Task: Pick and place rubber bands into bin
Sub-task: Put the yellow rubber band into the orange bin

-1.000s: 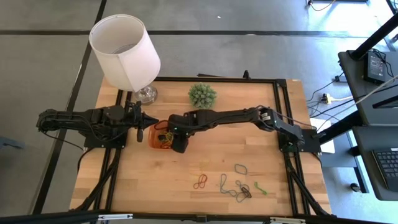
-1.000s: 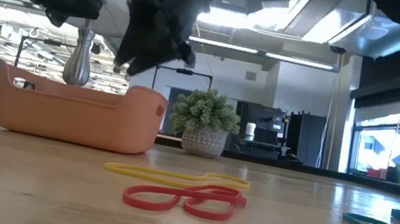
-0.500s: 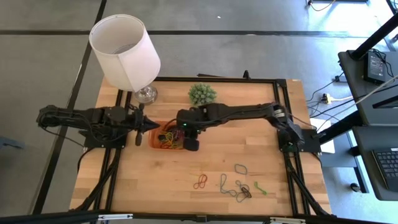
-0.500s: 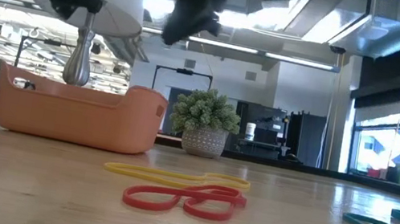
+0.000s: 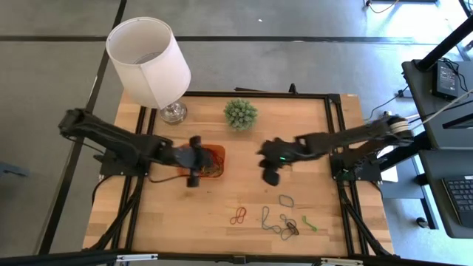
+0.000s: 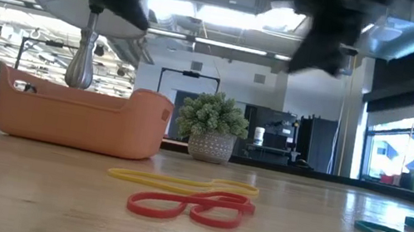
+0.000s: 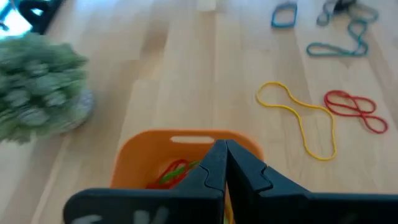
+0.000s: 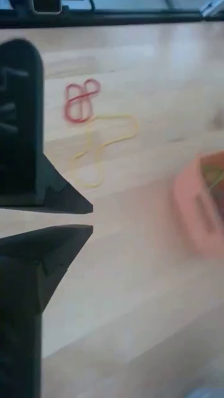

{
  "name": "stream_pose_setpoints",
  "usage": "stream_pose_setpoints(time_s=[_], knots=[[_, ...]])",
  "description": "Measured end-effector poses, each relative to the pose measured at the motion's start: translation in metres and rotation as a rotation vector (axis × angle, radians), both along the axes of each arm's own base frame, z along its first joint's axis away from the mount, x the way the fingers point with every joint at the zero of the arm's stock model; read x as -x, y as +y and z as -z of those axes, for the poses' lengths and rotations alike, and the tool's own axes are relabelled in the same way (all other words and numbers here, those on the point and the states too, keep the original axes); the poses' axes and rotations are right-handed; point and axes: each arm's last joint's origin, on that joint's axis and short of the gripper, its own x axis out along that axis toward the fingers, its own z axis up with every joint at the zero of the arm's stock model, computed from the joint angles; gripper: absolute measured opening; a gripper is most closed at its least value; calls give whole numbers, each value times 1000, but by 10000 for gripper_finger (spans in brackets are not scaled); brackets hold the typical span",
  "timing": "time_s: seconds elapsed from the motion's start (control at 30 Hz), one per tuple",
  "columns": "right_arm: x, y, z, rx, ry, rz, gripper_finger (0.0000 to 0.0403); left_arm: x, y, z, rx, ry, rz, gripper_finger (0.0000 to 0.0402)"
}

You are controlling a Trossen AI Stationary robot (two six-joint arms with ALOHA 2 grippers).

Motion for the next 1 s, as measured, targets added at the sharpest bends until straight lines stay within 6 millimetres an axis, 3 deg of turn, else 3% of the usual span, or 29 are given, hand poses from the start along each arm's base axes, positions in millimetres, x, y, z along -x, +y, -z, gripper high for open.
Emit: stream_pose_setpoints(time_s=[0.2, 0.4, 0.67, 1.0], knots=[[76, 9, 26, -102, 10, 108, 44, -63, -18, -1, -29, 119, 9, 2], [122, 12, 47, -168, -4, 99, 44, -116, -34, 4, -42, 234, 56, 11], [146, 7, 66, -171, -19, 81, 44, -166, -49, 22, 45, 324, 9, 58], [151, 6, 76, -160, 12, 81, 44, -184, -59, 82, 245, 508, -125, 134]])
